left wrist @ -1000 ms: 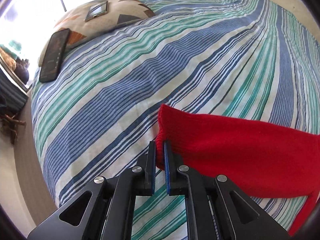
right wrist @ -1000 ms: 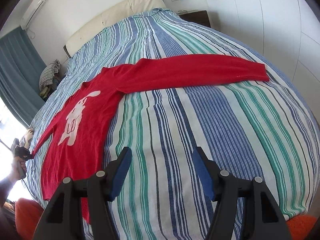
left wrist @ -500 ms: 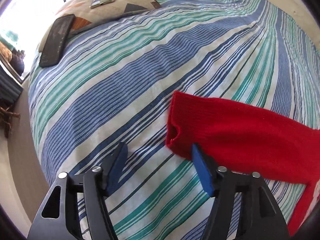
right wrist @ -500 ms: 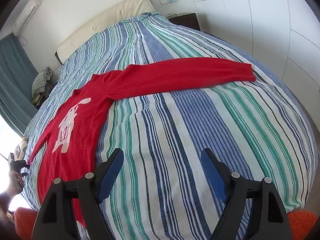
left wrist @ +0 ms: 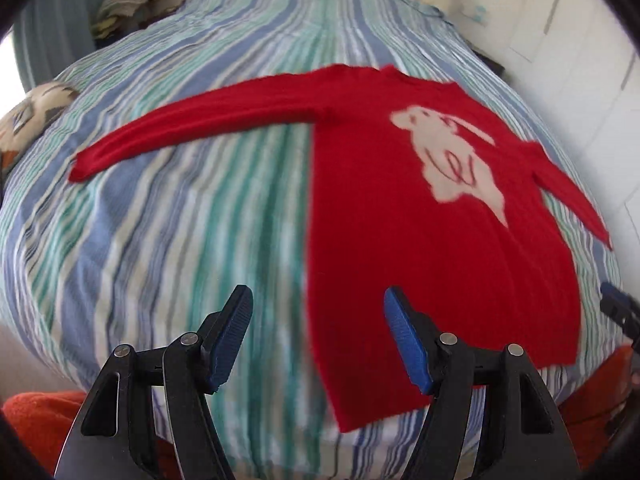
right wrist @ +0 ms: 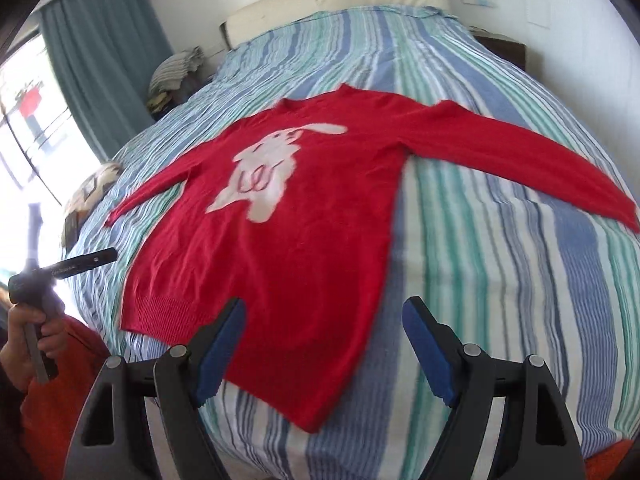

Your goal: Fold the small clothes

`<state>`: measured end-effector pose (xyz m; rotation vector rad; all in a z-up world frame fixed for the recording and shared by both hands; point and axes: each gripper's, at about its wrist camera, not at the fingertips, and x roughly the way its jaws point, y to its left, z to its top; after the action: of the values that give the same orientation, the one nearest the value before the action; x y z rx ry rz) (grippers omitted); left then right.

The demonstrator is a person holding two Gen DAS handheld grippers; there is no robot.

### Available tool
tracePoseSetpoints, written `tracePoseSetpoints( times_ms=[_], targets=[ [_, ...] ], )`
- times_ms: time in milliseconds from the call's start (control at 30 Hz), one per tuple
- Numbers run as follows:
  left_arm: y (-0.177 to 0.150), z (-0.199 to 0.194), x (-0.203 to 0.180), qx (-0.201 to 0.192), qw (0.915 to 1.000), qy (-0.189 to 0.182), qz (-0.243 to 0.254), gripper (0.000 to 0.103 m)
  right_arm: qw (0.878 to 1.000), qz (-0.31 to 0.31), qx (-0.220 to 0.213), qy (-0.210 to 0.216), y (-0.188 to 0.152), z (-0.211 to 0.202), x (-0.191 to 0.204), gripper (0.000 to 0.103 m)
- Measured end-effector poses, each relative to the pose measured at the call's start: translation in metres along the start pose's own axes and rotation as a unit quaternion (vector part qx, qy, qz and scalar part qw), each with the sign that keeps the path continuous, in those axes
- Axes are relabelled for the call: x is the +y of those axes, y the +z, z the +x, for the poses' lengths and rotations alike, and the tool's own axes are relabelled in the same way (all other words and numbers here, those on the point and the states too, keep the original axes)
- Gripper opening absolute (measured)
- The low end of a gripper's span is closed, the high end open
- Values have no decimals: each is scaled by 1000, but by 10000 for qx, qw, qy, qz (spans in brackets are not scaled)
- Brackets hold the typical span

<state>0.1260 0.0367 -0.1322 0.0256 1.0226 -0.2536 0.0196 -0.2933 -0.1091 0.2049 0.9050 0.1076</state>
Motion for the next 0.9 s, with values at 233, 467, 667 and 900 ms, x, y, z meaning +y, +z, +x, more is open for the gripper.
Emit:
tracePoseSetpoints(
  times_ms=[233, 467, 667, 900],
  targets=[
    [-40, 27, -28, 487, 9961, 405, 618, 75, 9888, -866, 1124, -469, -44, 58, 24, 80],
    [-37, -9, 6, -255, 9993, 286, 17, 82, 9968, -84, 232, -759, -40, 6, -10, 85],
    [-13, 1, 47, -626, 9921, 829, -708, 91, 9705, 1686, -669, -1589, -28, -27, -90, 86],
    [-16, 38, 81, 10, 9858, 999, -1346, 92, 9413, 2992, -317, -1531, -57, -18, -144, 86]
  ],
)
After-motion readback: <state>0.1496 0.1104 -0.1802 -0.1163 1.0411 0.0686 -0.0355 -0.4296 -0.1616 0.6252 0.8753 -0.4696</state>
